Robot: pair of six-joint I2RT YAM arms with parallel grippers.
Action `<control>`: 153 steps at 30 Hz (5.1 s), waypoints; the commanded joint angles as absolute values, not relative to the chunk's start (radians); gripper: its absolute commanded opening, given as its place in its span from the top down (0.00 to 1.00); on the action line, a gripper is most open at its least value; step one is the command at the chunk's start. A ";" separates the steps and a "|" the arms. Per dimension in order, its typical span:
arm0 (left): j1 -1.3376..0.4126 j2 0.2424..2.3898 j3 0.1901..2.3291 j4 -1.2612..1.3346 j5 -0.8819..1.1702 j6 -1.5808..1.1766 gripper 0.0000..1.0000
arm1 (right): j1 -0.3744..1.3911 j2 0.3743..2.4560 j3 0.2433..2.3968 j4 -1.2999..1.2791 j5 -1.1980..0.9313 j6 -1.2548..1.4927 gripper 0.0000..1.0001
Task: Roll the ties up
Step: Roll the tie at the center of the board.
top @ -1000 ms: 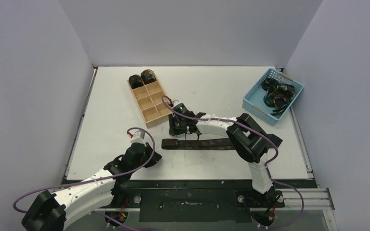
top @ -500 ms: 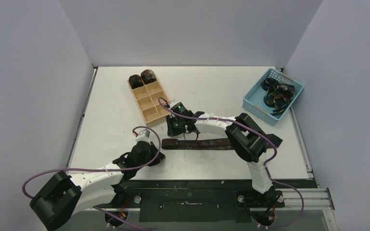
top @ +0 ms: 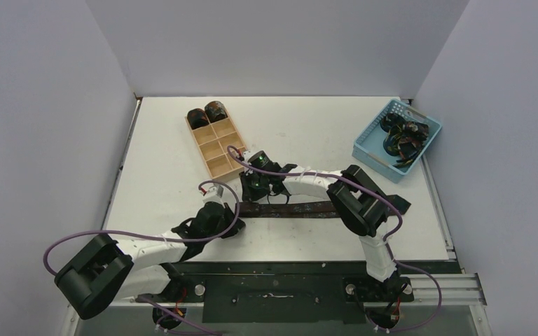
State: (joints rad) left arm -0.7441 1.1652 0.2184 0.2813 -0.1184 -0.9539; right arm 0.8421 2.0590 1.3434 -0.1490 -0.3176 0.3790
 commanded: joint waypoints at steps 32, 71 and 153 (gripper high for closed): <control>-0.777 1.112 0.254 0.278 -0.076 -0.918 1.00 | 0.749 1.912 1.353 -0.139 -0.221 0.471 0.89; -0.415 0.957 0.233 0.303 0.106 -0.976 0.24 | 0.850 1.686 0.861 0.256 -0.175 0.745 0.69; -0.412 1.458 0.329 0.699 0.397 -1.006 0.95 | 0.799 1.726 0.713 0.346 -0.225 0.683 0.79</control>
